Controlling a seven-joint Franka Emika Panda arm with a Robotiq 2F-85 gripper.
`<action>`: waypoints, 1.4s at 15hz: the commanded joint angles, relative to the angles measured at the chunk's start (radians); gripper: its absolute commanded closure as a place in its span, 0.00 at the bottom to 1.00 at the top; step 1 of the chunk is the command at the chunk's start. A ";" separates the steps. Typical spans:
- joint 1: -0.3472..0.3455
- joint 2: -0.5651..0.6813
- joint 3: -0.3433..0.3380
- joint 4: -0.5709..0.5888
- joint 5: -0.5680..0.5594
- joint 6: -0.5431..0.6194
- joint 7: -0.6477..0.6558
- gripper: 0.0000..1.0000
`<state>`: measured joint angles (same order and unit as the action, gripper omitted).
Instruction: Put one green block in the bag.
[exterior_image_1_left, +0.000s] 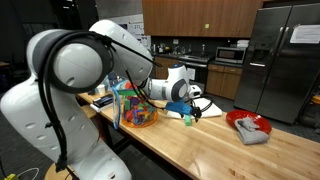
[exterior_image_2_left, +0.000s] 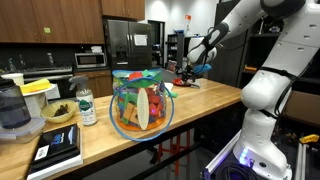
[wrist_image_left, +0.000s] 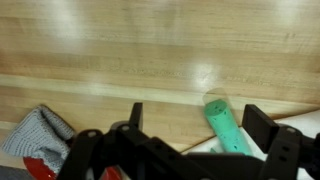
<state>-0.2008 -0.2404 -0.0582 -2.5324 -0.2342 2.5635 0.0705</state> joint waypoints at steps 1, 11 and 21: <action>0.010 -0.001 -0.010 0.002 -0.002 -0.003 0.000 0.00; 0.026 0.008 0.020 0.044 -0.015 0.032 0.064 0.00; 0.094 0.082 0.055 0.183 -0.041 0.003 -0.051 0.00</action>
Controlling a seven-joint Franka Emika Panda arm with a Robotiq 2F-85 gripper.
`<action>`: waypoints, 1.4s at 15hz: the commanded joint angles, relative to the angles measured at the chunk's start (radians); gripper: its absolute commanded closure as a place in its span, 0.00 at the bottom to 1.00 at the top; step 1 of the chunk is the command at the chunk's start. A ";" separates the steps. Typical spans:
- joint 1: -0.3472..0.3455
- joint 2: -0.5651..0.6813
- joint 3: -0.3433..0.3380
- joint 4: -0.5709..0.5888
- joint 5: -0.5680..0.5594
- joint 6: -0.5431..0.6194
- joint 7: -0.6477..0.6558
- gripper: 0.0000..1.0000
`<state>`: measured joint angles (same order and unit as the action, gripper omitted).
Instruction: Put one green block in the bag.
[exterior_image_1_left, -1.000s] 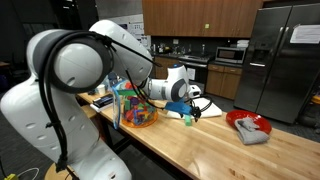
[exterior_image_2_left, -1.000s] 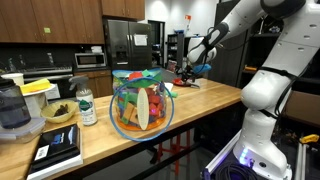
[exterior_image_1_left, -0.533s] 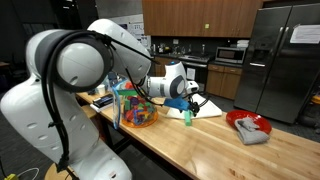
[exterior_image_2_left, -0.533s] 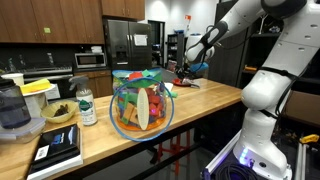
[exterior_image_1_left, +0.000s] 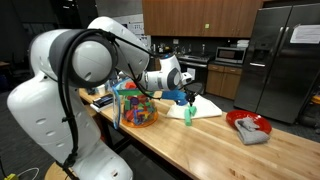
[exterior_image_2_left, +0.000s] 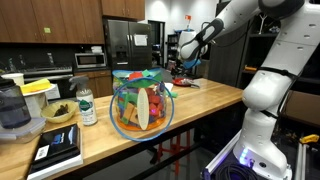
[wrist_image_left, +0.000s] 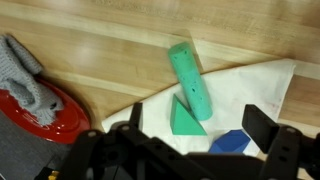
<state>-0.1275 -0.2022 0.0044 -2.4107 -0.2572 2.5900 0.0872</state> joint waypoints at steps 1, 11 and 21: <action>0.029 0.059 -0.011 0.078 -0.017 -0.023 -0.101 0.00; 0.053 0.111 -0.022 0.119 0.000 -0.007 -0.209 0.00; 0.054 0.150 -0.021 0.114 -0.029 0.003 -0.171 0.00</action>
<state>-0.0803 -0.0722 -0.0049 -2.2970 -0.2580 2.5860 -0.1150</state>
